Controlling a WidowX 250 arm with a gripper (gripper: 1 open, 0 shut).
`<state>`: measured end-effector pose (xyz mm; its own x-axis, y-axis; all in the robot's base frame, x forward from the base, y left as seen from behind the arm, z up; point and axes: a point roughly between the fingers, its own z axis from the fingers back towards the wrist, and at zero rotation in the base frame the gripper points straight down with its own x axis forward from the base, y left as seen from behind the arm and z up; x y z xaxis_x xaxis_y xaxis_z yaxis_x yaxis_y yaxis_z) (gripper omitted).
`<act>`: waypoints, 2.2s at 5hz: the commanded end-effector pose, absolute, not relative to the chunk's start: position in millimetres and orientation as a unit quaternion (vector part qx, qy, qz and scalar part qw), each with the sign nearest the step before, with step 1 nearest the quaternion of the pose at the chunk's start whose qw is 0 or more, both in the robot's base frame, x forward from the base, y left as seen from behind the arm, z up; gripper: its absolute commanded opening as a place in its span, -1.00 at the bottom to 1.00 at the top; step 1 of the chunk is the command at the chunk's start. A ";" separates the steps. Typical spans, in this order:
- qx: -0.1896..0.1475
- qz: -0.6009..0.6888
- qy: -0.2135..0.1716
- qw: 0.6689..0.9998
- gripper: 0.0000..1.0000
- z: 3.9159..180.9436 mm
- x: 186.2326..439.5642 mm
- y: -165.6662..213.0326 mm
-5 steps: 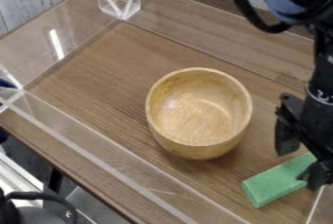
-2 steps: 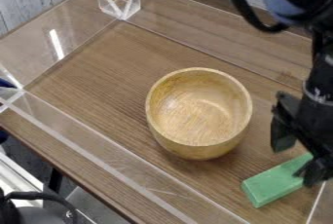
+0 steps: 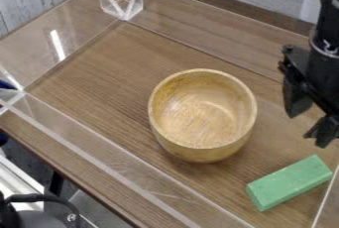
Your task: Remove the green block from inside the brown bowl and put it on the table
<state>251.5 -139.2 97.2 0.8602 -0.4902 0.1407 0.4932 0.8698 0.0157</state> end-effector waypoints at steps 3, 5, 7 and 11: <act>-0.021 -0.270 -0.073 0.960 -1.00 80.3 267.3 -157.0; -0.027 -0.276 -0.056 0.959 -1.00 62.8 269.1 -160.1; -0.030 -0.280 -0.044 0.958 -1.00 51.8 270.5 -159.8; -0.035 -0.280 -0.028 0.959 -1.00 36.9 273.2 -154.2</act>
<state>266.4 -154.0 34.4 0.8440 -0.5342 0.0479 0.5362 0.8425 -0.0521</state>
